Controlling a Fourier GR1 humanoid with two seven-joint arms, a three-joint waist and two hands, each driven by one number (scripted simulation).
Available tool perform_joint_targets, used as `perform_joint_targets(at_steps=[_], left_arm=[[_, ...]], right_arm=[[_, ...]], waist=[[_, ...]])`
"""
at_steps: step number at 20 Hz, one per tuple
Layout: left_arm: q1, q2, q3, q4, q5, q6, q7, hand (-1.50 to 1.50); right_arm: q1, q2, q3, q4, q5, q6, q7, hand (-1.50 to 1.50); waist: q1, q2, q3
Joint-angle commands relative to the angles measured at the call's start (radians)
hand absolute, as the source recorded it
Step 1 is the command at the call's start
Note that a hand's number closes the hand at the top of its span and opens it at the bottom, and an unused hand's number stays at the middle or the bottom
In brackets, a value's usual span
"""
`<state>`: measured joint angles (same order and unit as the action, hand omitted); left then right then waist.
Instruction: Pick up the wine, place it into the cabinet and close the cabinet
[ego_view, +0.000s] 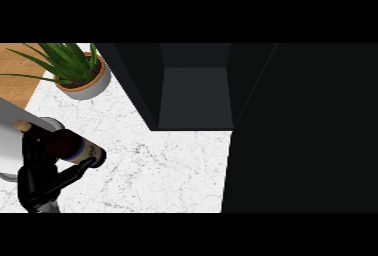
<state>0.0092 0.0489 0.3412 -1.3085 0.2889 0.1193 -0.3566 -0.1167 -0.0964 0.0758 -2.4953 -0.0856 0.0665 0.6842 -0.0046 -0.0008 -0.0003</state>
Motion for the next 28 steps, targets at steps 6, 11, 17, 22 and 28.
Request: perform_joint_targets(at_steps=[6, 11, 17, 22, 28], left_arm=[[0.008, -0.007, -0.021, 0.047, 0.011, -0.019, -0.032, -1.50], [-0.090, 0.020, 0.019, 0.172, 0.048, -0.034, -0.072, -1.50], [-0.137, 0.025, 0.027, 0.283, 0.070, -0.069, -0.164, -1.50], [-0.169, 0.037, 0.011, 0.368, 0.100, -0.192, -0.206, 1.50], [-0.160, 0.066, -0.049, 0.347, 0.022, -0.170, -0.225, 1.50]], right_arm=[[-0.020, 0.018, -0.008, -0.071, -0.044, -0.015, 0.028, -1.50], [0.024, 0.028, 0.070, -0.190, -0.007, -0.039, 0.123, -1.50], [-0.045, 0.000, -0.031, -0.096, -0.085, -0.018, 0.094, -1.50], [-0.053, 0.014, -0.024, -0.062, -0.068, -0.015, 0.050, -1.50], [0.045, 0.044, 0.049, -0.097, 0.009, 0.000, 0.018, -1.50]], waist=[[0.005, 0.000, 0.000], [-0.003, -0.001, -0.001], [0.001, 0.001, 0.000], [-0.001, 0.001, -0.001], [0.001, 0.000, 0.000]])
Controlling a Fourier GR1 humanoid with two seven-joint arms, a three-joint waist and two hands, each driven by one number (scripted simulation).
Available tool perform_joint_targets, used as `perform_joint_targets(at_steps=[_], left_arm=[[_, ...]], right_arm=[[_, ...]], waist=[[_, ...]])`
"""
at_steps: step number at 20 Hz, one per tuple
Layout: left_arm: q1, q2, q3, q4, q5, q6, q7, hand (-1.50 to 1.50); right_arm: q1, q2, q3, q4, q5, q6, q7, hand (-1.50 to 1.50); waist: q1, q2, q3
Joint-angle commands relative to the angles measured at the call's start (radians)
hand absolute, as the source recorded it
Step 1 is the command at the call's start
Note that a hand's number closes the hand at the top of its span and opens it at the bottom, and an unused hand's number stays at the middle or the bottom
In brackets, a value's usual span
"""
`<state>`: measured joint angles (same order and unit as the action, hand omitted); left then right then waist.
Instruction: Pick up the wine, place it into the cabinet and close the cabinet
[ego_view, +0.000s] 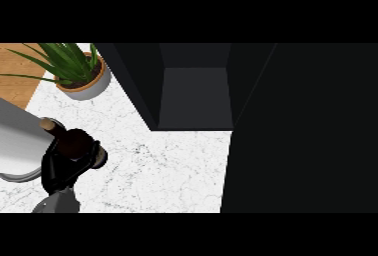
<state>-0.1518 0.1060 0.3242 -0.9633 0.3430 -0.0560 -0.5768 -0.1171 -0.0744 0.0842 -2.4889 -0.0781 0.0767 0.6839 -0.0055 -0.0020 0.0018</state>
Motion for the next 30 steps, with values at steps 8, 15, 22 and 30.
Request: perform_joint_targets(at_steps=[8, 15, 22, 30], left_arm=[[0.072, 0.057, -0.131, -0.074, -0.131, -0.051, -0.037, 1.50], [0.115, 0.076, -0.214, -0.135, -0.199, -0.144, -0.126, 1.50], [0.194, 0.072, -0.212, -0.391, -0.084, -0.217, -0.012, 1.50], [0.158, 0.016, -0.305, -0.732, -0.051, -0.087, 0.344, 1.50]], right_arm=[[0.084, 0.008, -0.030, -0.100, -0.102, 0.034, -0.003, -1.50], [0.009, -0.009, -0.073, -0.077, -0.111, 0.025, 0.027, -1.50], [0.042, 0.015, -0.012, -0.107, -0.074, 0.012, 0.042, -1.50], [0.006, -0.002, -0.075, -0.096, -0.126, 0.016, 0.042, -1.50]], waist=[[0.001, -0.001, -0.001], [0.004, 0.000, -0.002], [0.008, -0.002, -0.001], [0.005, -0.002, 0.000]])
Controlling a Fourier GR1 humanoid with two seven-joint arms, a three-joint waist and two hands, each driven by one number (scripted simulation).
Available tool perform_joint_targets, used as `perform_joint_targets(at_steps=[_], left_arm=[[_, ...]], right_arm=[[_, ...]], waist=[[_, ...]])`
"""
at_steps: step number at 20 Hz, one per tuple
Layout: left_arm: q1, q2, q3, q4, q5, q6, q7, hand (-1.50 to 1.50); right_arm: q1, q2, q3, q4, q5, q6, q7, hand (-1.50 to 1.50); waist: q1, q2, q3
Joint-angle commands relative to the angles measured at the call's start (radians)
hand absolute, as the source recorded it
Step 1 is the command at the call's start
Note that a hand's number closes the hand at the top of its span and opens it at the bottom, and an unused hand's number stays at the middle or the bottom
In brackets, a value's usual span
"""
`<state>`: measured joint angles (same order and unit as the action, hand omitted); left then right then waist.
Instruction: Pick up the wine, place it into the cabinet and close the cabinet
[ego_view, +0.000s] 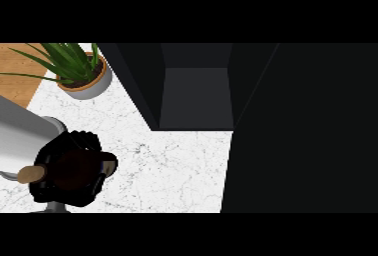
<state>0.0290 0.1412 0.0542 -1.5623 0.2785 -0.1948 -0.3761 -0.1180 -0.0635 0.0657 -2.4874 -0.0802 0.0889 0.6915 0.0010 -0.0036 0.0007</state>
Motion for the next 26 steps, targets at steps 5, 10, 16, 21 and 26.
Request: perform_joint_targets(at_steps=[5, 10, 16, 21, 26], left_arm=[[0.033, -0.066, -0.141, -0.298, -0.075, 0.136, 0.259, 1.50], [-0.090, -0.138, -0.231, -0.297, -0.122, 0.200, 0.359, 1.50], [-0.167, -0.140, -0.379, -0.326, -0.110, 0.378, 0.417, 1.50], [-0.381, -0.141, -0.448, -0.225, -0.109, 0.564, 0.485, 1.50], [-0.439, -0.141, -0.515, -0.160, -0.144, 0.678, 0.452, 1.50]], right_arm=[[0.107, 0.041, 0.040, -0.039, -0.010, 0.032, -0.096, -1.50], [0.066, 0.008, -0.008, -0.076, -0.089, 0.024, -0.011, -1.50], [0.067, 0.034, 0.034, -0.087, -0.037, 0.003, 0.000, -1.50], [0.057, 0.050, 0.066, -0.041, -0.002, 0.012, -0.040, -1.50], [0.025, 0.016, -0.012, -0.066, -0.076, 0.005, 0.024, -1.50]], waist=[[0.001, 0.001, 0.000], [-0.007, 0.002, 0.000], [-0.007, 0.002, -0.001], [-0.015, 0.003, 0.000], [-0.010, 0.003, -0.001]])
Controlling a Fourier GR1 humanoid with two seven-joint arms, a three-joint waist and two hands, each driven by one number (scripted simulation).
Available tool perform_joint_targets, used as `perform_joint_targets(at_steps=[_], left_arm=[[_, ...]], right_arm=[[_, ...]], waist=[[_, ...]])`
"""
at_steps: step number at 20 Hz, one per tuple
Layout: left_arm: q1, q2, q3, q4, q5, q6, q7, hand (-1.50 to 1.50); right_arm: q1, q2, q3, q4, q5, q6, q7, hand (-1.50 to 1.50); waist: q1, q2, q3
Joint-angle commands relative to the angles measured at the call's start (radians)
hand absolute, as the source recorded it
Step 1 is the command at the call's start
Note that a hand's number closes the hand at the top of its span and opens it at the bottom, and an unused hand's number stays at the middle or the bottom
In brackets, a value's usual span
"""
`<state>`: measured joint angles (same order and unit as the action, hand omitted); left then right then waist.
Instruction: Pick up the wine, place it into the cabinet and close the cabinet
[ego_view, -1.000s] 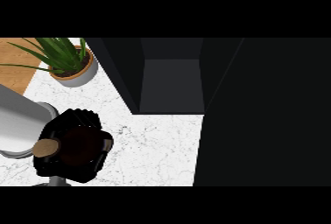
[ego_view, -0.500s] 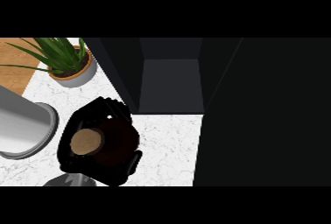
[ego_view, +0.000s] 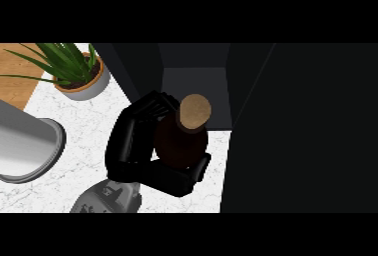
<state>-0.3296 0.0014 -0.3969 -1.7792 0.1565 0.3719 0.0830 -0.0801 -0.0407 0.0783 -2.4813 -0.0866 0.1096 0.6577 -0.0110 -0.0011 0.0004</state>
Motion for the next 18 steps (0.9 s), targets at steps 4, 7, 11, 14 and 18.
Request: perform_joint_targets(at_steps=[4, 7, 11, 14, 18], left_arm=[[-0.177, -0.001, -0.053, 0.080, -0.017, 0.194, 0.050, 1.50], [-0.183, -0.001, -0.125, 0.167, 0.015, 0.255, -0.027, 1.50], [-0.323, -0.001, 0.021, 0.250, -0.002, 0.187, 0.024, 1.50], [-0.283, -0.001, -0.045, 0.265, -0.004, 0.229, -0.044, 1.50], [-0.177, -0.001, -0.093, 0.259, 0.029, 0.254, -0.122, 1.50]], right_arm=[[0.034, -0.042, -0.108, -0.071, -0.145, 0.043, 0.003, -1.50], [-0.030, 0.006, -0.006, -0.027, -0.044, 0.005, 0.009, -1.50], [0.019, -0.002, -0.032, -0.060, -0.069, 0.024, 0.006, -1.50], [0.087, 0.002, -0.028, -0.131, -0.082, 0.037, 0.005, -1.50], [0.049, -0.009, -0.005, -0.162, -0.070, 0.016, 0.080, -1.50]], waist=[[-0.001, 0.001, 0.000], [0.000, 0.002, -0.001], [0.000, 0.001, 0.000], [-0.004, 0.000, 0.000], [0.000, 0.000, -0.001]])
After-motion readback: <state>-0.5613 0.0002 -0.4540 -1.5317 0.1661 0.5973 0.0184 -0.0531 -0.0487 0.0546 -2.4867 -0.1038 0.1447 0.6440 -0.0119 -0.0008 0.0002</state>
